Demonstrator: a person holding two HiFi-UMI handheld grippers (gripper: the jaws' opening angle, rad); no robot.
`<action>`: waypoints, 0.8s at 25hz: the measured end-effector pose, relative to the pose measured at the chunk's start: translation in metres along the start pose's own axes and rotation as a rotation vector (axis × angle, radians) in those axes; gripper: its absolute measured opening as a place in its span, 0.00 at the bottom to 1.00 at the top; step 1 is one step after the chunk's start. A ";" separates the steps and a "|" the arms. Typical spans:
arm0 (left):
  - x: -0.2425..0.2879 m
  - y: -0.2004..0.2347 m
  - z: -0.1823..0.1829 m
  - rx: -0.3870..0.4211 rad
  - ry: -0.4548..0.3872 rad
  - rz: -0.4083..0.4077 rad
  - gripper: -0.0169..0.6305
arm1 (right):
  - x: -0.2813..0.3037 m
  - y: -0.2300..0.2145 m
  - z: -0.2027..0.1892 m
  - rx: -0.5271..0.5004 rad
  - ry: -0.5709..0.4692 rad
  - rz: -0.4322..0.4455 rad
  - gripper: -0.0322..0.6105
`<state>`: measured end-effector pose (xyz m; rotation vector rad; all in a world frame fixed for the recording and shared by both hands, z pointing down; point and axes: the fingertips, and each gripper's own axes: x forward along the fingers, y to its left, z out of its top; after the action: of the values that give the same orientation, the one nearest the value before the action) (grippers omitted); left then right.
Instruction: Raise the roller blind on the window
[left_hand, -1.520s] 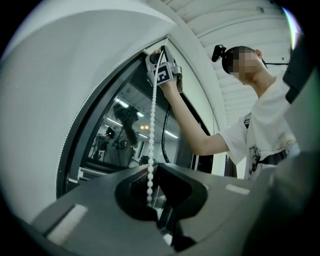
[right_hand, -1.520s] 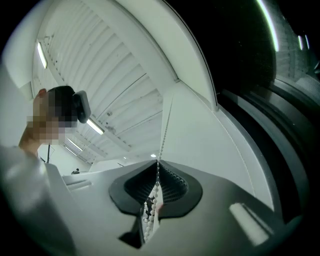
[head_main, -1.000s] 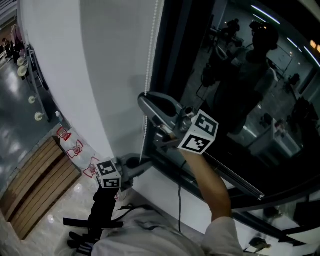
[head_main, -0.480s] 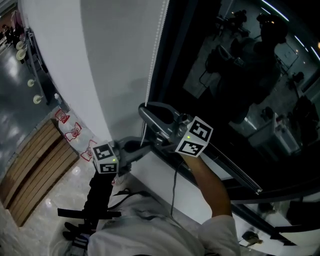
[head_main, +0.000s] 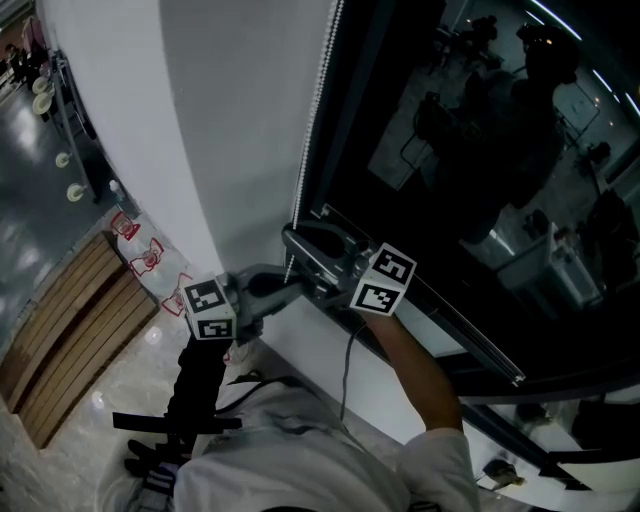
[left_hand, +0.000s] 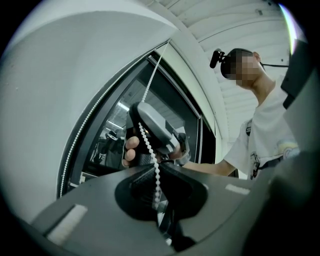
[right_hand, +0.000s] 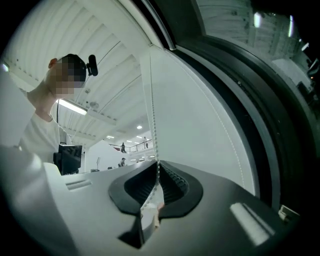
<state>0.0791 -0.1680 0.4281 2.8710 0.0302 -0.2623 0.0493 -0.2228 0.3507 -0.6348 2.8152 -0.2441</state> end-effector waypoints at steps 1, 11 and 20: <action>0.000 0.000 0.001 0.003 -0.003 -0.001 0.02 | -0.001 -0.001 0.003 0.003 -0.006 -0.001 0.08; 0.003 -0.003 0.000 -0.001 -0.002 -0.013 0.02 | 0.026 0.022 0.104 -0.112 -0.099 0.152 0.32; 0.011 -0.011 -0.009 -0.017 0.008 -0.043 0.02 | 0.050 0.052 0.223 -0.311 -0.186 0.237 0.31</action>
<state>0.0907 -0.1546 0.4321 2.8573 0.0948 -0.2572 0.0456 -0.2222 0.1168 -0.3545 2.7322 0.2860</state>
